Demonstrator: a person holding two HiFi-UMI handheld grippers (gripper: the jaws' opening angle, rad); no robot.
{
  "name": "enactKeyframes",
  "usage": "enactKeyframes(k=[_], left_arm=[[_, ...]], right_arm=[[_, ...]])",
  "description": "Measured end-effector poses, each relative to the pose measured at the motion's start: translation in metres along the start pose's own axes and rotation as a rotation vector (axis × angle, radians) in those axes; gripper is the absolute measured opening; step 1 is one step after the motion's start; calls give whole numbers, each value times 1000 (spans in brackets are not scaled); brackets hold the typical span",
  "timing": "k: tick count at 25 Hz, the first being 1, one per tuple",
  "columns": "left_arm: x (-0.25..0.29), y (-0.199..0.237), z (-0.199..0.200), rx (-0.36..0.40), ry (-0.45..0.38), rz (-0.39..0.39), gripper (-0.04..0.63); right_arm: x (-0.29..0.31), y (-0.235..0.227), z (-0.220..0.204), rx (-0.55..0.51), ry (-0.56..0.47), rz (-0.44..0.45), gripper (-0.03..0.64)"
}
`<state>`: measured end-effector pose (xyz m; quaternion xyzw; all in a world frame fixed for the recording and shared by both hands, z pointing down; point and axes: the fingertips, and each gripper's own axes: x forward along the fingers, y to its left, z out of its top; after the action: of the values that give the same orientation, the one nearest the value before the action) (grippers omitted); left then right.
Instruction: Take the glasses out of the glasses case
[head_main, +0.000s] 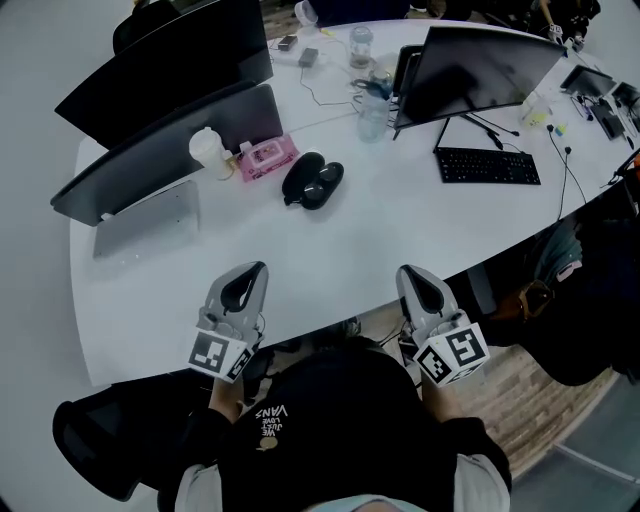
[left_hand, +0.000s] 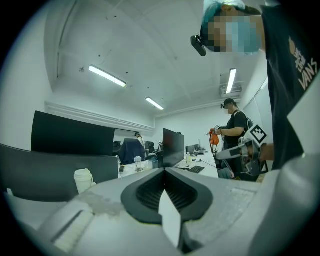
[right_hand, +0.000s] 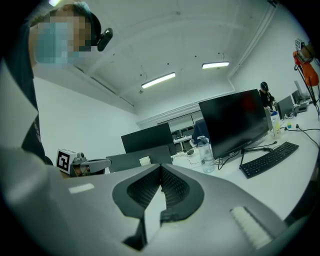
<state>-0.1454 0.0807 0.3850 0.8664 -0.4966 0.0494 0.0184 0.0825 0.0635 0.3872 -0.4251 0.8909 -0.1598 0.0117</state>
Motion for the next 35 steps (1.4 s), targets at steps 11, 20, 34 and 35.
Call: enactKeyframes(k=[11,20,34,35], left_arm=[[43,2,4,7,-6,80,2],[56,-4,4,23,1,126,2],[76,13,31,88,5,79,2],[79,15,34,93,6,73,2]], right_arm=[[26,-47,7,2,30,74,0],[32,-68,5,3,48,123,0],[45,-74,9,39,31,95,0],[47,-74,10,41,29,92,0]])
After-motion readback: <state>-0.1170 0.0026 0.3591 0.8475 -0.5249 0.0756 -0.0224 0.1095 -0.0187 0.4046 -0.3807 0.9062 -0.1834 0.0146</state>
